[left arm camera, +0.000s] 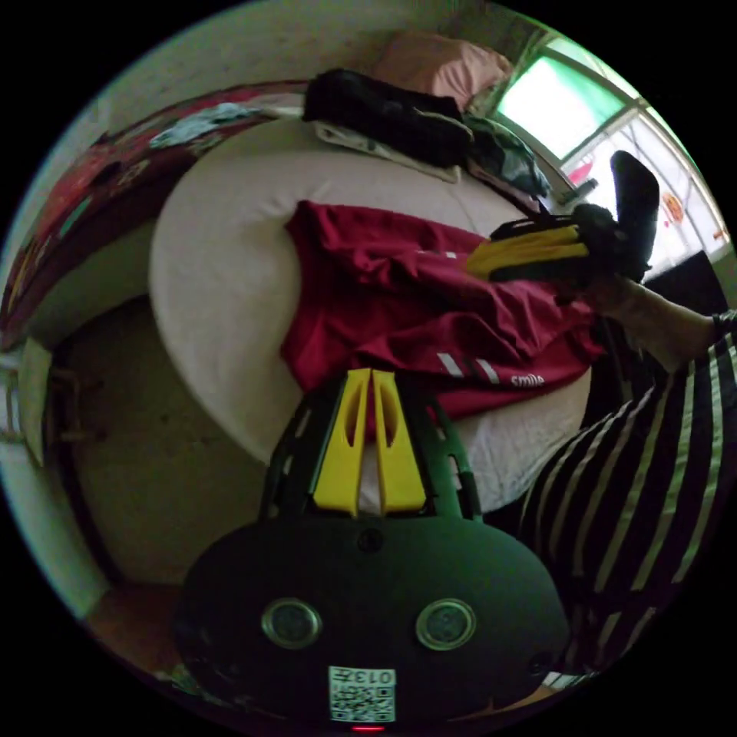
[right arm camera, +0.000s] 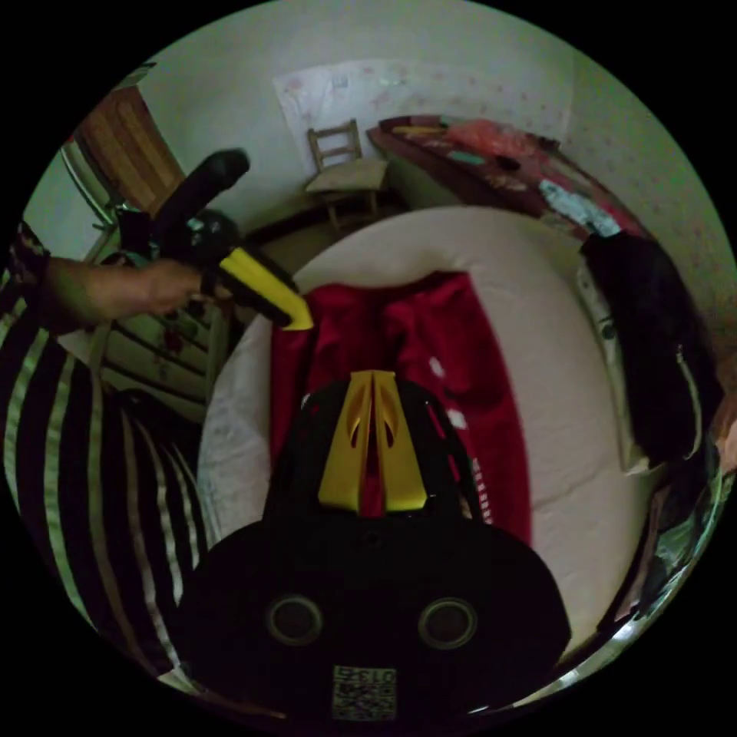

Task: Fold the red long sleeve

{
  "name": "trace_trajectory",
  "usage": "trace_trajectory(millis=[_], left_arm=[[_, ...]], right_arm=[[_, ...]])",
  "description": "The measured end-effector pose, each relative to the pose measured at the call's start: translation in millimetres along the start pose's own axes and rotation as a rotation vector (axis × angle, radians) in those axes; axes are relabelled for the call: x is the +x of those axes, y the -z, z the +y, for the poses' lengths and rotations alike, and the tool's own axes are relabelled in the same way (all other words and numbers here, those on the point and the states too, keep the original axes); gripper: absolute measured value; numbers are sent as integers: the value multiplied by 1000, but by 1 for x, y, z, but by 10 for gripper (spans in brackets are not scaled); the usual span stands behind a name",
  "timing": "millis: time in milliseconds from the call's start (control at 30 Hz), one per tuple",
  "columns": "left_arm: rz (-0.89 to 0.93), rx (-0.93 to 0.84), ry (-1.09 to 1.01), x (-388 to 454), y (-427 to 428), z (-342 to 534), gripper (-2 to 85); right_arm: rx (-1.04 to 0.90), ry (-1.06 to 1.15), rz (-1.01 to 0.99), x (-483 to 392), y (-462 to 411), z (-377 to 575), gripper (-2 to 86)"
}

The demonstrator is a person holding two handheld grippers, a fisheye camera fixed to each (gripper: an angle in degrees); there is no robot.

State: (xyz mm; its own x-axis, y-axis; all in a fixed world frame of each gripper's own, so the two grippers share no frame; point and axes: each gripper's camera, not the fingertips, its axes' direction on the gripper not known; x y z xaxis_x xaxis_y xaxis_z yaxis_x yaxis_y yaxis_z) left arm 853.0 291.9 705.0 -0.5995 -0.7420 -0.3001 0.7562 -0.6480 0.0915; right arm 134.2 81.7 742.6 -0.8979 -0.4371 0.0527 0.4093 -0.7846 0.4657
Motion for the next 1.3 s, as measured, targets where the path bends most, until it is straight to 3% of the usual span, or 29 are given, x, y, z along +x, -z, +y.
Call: trace_trajectory(millis=[133,300,533,767,1000,1300], left_arm=[[-58,3,152,-11,8,25,81],[-24,-76,142,2,-16,24,98],[-28,-83,168,14,-32,19,67],[-127,-172,123,50,-51,3,9],[11,-64,38,83,-15,-3,2],[333,27,-370,216,-9,-59,2]], right_arm=[[47,31,120,44,5,-37,68],[-87,59,30,89,-30,-83,85],[-241,157,-54,106,-60,-100,78],[-268,186,-23,100,-47,-81,23],[-63,206,34,95,42,-17,9],[122,51,191,98,208,184,8]])
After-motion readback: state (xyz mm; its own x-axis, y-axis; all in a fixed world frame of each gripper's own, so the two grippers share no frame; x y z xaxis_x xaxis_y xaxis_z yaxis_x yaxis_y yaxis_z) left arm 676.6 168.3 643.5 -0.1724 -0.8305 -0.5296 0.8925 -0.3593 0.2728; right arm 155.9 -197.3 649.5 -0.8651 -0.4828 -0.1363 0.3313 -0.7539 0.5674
